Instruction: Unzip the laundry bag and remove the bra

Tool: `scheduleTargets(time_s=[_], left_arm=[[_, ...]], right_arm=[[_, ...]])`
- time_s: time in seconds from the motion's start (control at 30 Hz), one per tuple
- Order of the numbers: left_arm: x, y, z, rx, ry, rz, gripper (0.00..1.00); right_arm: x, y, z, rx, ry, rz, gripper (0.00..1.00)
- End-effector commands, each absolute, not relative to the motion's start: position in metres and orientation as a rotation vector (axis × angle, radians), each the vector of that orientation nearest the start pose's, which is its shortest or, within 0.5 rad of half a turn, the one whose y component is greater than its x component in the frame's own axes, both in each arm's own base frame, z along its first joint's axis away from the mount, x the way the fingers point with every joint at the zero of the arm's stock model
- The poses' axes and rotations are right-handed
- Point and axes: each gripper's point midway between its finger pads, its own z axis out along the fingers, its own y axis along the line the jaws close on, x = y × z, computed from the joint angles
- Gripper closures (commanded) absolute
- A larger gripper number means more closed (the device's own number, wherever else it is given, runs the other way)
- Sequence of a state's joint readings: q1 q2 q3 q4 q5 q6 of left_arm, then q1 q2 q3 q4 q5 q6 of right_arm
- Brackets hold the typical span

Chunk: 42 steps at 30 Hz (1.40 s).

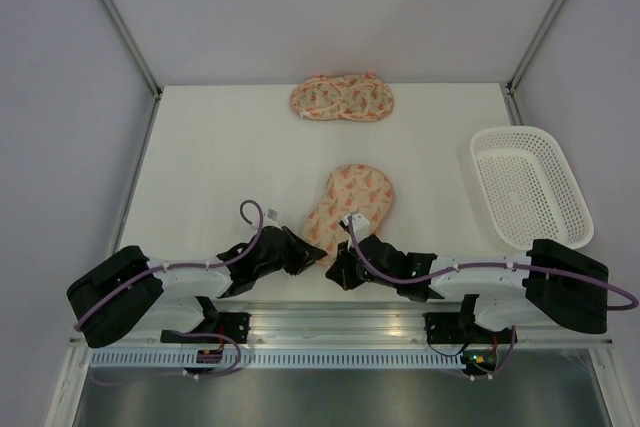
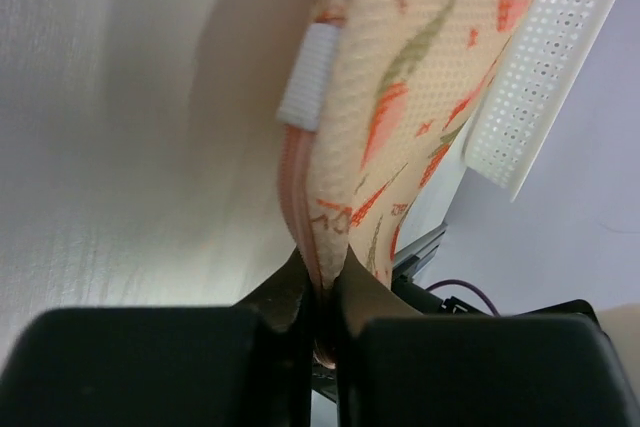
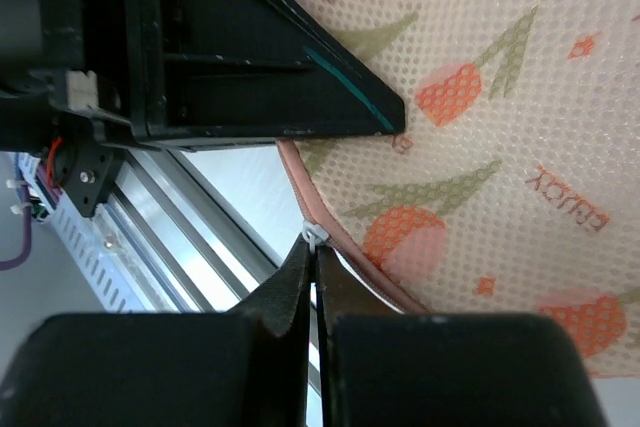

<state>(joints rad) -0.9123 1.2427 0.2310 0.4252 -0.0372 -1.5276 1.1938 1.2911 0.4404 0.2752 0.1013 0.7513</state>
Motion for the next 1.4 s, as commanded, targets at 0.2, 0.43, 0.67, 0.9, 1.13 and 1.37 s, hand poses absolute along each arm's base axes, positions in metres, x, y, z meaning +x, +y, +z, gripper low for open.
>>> scheduleTargets(time_s=[0.2, 0.43, 0.67, 0.9, 1.13, 1.37], left_arm=[[0.187, -0.259, 0.059, -0.810, 2.233, -1.189, 0.98], [0.190, -0.224, 0.068, -0.714, 2.177, -1.098, 0.98], [0.200, -0.231, 0.093, -0.401, 2.184, -1.066, 0.98], [0.257, -0.273, 0.070, -0.149, 2.300, -0.998, 0.94], [0.296, -0.261, 0.049, -0.369, 2.340, -0.841, 0.27], [0.248, -0.222, 0.062, -0.623, 2.292, -0.879, 0.21]], right_arm=[[0.123, 0.282, 0.029, -0.535, 2.468, 0.566, 1.00], [0.146, 0.217, 0.024, -0.349, 2.529, 0.218, 1.00], [0.177, 0.201, 0.030, -0.251, 2.483, 0.135, 1.00], [0.176, 0.218, 0.032, -0.302, 2.473, 0.233, 0.99], [0.171, 0.236, 0.032, -0.304, 2.469, 0.369, 1.00], [0.161, 0.282, 0.050, -0.448, 2.392, 0.683, 1.00]])
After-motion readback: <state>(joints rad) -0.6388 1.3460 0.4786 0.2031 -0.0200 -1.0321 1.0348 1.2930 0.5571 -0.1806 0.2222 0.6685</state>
